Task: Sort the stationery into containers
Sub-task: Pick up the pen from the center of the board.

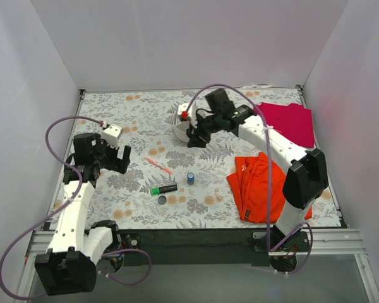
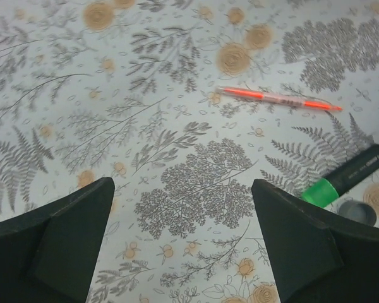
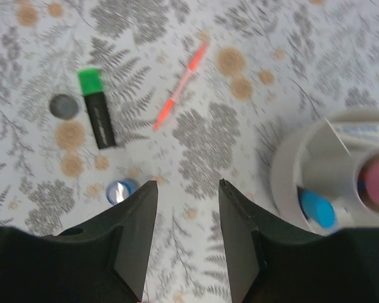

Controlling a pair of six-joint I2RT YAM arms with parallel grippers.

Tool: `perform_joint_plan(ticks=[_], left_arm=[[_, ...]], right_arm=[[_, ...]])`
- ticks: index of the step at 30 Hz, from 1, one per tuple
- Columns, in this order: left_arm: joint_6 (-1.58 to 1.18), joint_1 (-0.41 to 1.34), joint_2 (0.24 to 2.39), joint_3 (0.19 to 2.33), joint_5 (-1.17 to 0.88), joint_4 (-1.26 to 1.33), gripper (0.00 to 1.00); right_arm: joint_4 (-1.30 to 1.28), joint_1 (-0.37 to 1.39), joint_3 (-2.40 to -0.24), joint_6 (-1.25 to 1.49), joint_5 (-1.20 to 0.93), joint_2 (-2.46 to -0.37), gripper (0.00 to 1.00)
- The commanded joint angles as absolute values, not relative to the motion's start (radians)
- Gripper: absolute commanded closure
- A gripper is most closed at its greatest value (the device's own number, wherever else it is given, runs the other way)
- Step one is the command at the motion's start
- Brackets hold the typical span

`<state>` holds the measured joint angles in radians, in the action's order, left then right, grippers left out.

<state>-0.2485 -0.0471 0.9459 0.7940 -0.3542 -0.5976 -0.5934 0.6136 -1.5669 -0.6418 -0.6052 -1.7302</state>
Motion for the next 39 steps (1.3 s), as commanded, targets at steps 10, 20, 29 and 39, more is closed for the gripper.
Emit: perform_joint_plan(ticks=[10,20,29,39], left_arm=[[-0.572,-0.273,0.811,0.719,-0.063,-0.495,0.02],[-0.680,-0.334,0.772,0.693,0.112,-0.428,0.02],[-0.644,-0.322,0.764,0.670,0.117,-0.426,0.02],[-0.620,-0.310,0.762,0.678,0.120,-0.437,0.02]], right_arm=[[-0.611,0.960,-1.649,-0.574,-0.536,-1.965,0.50],[-0.589,1.015,-1.791,-0.535,-0.468,-2.155,0.49],[-0.584,1.069,-1.818,-0.505,-0.468,-2.195,0.41],[-0.566,1.098,-1.862,-0.489,-0.430,-2.258,0.41]])
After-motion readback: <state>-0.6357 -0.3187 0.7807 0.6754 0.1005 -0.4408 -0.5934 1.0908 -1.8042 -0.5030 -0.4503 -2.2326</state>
